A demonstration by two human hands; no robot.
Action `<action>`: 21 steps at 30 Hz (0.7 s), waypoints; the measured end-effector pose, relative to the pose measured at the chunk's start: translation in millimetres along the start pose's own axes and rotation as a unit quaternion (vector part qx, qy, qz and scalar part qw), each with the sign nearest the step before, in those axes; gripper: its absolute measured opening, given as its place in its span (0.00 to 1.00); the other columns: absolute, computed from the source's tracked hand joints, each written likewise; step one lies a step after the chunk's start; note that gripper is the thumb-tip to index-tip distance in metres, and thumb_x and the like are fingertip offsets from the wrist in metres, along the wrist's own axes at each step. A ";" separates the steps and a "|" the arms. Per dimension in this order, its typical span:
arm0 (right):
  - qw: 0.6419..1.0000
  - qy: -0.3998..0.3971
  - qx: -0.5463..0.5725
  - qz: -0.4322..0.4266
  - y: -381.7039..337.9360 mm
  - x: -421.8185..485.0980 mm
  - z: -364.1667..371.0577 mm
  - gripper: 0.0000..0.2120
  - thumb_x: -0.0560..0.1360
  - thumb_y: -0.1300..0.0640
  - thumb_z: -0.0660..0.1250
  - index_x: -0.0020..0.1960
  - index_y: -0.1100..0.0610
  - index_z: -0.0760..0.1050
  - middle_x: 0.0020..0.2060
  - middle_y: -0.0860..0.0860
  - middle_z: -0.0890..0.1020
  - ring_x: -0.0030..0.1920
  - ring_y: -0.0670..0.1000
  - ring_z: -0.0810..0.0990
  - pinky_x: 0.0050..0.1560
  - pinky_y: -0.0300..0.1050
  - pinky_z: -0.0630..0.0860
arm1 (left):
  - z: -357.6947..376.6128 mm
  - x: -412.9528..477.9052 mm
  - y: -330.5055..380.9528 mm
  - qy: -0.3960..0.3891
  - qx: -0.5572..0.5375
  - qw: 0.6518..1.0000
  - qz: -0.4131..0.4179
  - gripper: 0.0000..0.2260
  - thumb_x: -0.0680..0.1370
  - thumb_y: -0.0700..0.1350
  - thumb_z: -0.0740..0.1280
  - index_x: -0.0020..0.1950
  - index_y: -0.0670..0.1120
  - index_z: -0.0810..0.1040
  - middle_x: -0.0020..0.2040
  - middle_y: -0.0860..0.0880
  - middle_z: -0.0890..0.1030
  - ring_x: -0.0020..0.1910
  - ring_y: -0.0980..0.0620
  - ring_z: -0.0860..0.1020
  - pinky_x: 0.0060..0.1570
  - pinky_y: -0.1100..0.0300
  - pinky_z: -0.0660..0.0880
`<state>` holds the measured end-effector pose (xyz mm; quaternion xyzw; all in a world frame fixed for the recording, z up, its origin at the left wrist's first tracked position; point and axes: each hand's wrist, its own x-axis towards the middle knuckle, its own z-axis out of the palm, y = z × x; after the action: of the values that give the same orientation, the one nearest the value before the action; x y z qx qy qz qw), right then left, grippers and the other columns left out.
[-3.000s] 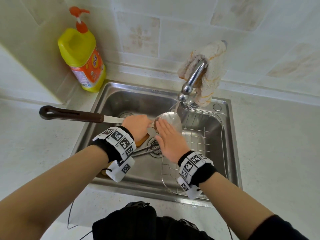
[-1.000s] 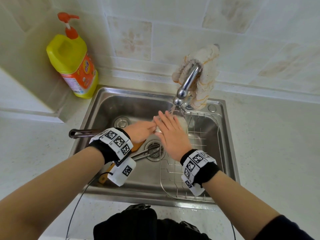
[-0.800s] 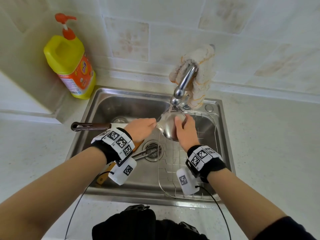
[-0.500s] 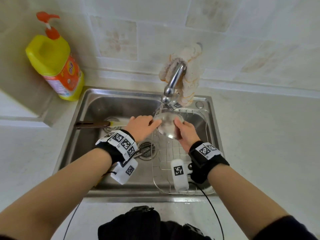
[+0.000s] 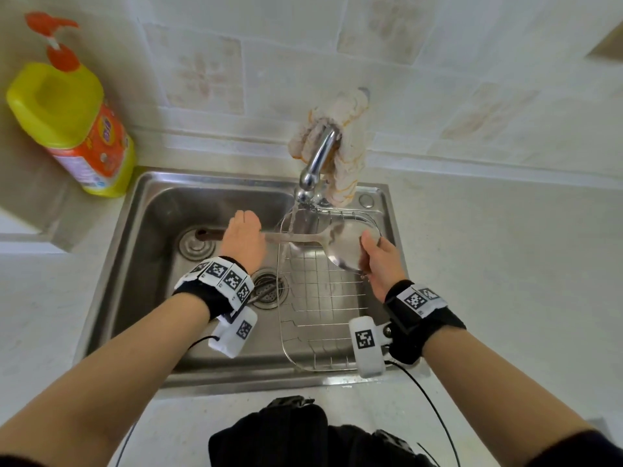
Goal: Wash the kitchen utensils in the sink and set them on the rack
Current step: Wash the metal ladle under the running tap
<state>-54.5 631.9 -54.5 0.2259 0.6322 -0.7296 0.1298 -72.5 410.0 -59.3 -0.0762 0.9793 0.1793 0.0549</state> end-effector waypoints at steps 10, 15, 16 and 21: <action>0.988 -0.152 -0.011 -0.026 -30.3 -14.9 49.4 0.15 0.81 0.59 0.55 0.65 0.64 0.68 0.53 0.56 0.79 0.50 0.50 0.77 0.54 0.48 0.76 | -36.2 -24.0 16.7 -0.078 -0.545 0.826 -0.122 0.17 0.82 0.44 0.54 0.60 0.31 0.72 0.46 0.40 0.79 0.37 0.50 0.80 0.34 0.69 0.78; 0.988 -0.154 -0.011 -0.017 -47.1 -16.3 19.7 0.16 0.81 0.59 0.57 0.66 0.63 0.68 0.62 0.61 0.74 0.63 0.62 0.72 0.64 0.56 0.71 | -52.9 -19.9 1.3 0.068 -0.663 0.711 -0.223 0.11 0.82 0.39 0.54 0.41 0.43 0.70 0.57 0.38 0.78 0.28 0.58 0.80 0.33 0.67 0.78; 0.988 -0.151 -0.006 -0.018 -49.6 -18.1 10.2 0.17 0.81 0.59 0.57 0.67 0.64 0.68 0.59 0.59 0.76 0.61 0.59 0.73 0.64 0.55 0.71 | -54.3 -20.9 5.6 0.059 -0.672 0.699 -0.237 0.10 0.82 0.38 0.54 0.43 0.42 0.70 0.62 0.37 0.75 0.31 0.57 0.81 0.35 0.68 0.78; 0.990 -0.136 -0.018 -0.035 -48.6 -28.0 -6.6 0.16 0.80 0.59 0.57 0.66 0.64 0.67 0.51 0.54 0.76 0.56 0.57 0.74 0.62 0.56 0.72 | -49.9 -43.5 67.0 -0.087 -0.744 0.622 -0.228 0.06 0.78 0.31 0.59 0.44 0.36 0.74 0.48 0.38 0.78 0.48 0.46 0.78 0.63 0.56 0.70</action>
<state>-52.4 643.8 0.7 0.1001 0.6293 -0.7461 0.1935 -45.0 459.6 15.9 -0.2961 0.4531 0.8344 0.1039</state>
